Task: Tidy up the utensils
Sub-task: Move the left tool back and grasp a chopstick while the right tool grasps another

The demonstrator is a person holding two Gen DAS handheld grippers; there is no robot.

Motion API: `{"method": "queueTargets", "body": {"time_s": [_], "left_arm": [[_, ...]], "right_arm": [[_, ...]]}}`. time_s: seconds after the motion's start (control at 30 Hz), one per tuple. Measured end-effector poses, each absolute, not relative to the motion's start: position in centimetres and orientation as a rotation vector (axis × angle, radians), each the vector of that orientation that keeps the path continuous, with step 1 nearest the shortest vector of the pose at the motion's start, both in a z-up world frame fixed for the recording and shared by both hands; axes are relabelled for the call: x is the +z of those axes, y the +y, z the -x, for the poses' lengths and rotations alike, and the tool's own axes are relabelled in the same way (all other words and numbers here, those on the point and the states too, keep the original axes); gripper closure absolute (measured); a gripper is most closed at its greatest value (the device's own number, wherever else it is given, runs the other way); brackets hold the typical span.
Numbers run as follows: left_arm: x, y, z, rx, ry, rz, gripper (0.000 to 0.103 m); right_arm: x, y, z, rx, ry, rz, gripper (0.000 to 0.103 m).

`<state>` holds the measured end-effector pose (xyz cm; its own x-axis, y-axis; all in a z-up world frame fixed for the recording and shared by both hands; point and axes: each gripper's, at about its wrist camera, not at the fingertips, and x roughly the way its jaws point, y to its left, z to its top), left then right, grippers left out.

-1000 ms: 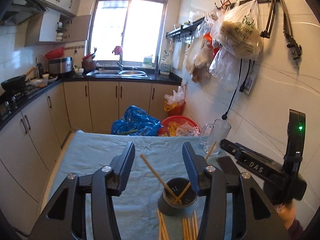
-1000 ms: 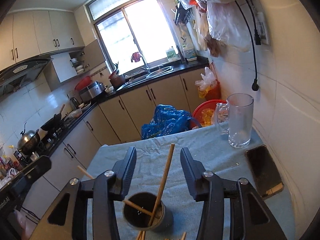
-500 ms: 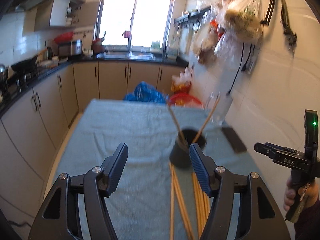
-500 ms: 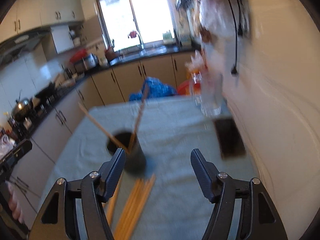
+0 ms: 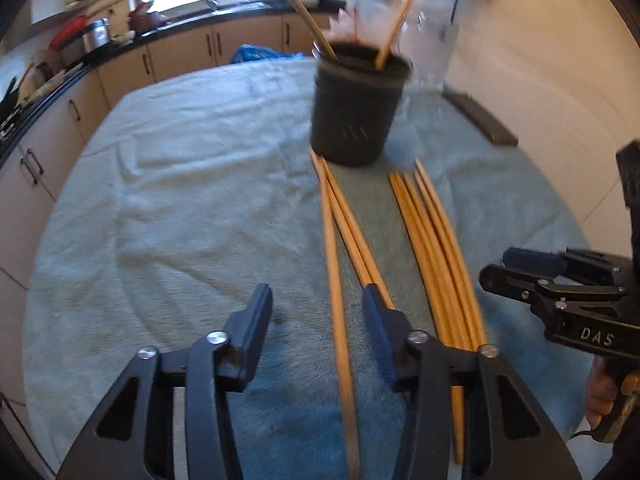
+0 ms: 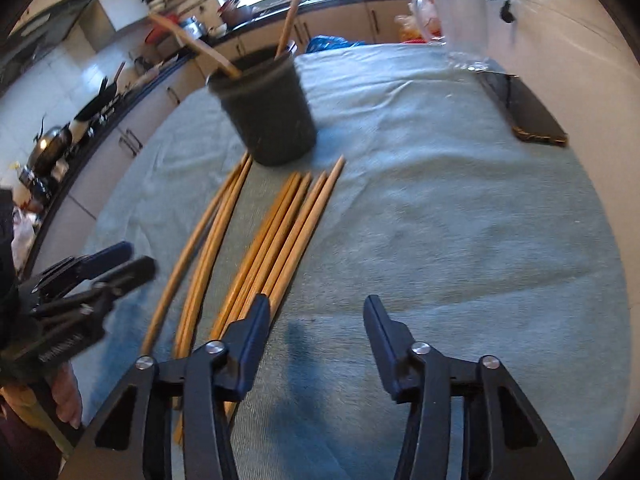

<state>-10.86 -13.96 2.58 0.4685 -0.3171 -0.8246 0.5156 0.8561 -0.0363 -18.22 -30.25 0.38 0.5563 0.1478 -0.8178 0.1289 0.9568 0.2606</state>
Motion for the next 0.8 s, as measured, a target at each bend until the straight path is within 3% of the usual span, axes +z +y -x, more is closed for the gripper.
{"method": "queueTargets", "body": {"time_s": [0.1, 0.13, 0.3, 0.43, 0.8], "left_arm": [[1.3, -14.4, 9.9, -0.491, 1.003, -0.234, 0.095], [1.5, -14.3, 9.7, -0.475, 0.987, -0.231, 0.096], [1.7, -13.5, 9.2, -0.448, 0.999, -0.208, 0.096], [2.0, -12.6, 9.1, -0.451, 1.009, -0.168, 0.096], [1.9, -11.2, 9.0, -0.42, 1.072, -0.06, 0.096]], "right_arm": [[0.1, -29.6, 17.6, 0.003, 0.977, -0.284, 0.054], [0.2, -29.5, 17.3, 0.0, 0.976, -0.272, 0.055], [0.1, -29.2, 15.9, -0.013, 0.963, -0.234, 0.057], [0.2, -29.4, 14.9, -0.038, 0.962, -0.24, 0.072], [0.4, -29.7, 14.8, -0.113, 1.018, -0.194, 0.084]]}}
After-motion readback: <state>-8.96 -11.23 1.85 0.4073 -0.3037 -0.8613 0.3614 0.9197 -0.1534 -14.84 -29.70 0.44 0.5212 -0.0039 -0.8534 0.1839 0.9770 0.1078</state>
